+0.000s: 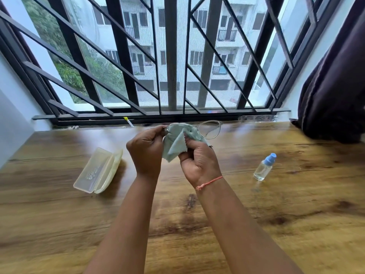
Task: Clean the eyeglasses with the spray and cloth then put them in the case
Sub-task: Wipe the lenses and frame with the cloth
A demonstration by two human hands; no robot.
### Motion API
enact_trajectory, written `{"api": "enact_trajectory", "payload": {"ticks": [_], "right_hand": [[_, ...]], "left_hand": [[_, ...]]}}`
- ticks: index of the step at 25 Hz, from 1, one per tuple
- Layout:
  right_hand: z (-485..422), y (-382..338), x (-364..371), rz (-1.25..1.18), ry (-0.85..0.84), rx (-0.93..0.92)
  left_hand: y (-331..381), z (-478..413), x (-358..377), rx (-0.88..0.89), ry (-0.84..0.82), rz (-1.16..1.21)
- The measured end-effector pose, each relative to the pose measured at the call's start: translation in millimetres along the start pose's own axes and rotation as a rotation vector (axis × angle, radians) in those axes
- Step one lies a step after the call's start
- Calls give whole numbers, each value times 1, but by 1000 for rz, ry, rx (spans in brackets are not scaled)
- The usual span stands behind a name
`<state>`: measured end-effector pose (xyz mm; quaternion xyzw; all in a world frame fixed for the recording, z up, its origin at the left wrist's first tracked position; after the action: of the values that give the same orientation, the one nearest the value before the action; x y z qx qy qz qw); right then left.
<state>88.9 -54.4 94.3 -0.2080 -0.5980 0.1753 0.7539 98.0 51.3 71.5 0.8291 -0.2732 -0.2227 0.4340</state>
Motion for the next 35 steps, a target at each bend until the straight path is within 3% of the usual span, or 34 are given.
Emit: {"api": "enact_trajectory", "payload": {"ticks": [6,19,25,30,35], "right_hand": [[0,16,7,132,-78,-50],[-6,6,-5,4,33,-4],[2,15,0,152,-71,-91],[-5,6,2,83,15,-61],[-13,-12,-8,20,53,-155]], "left_hand": [[-5,-3,6,18,3,28],[-12,-1,2,-11,5,51],[-6,9,6,-21,-23,49],[-4,9,4,-11,-36,23],[-5,0,-5,-10,19,16]]}}
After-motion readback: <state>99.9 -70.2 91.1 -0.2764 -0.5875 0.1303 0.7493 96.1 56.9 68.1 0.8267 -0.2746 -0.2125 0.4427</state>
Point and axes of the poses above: each hand's wrist, its own z-axis away from the middle knuckle, its own x-axis out of the palm, y = z × x, the point moved 1 cm from there along -z, towards the middle knuckle, and after that the axes turned 14 degrees about -x, right-handed, at the moved point
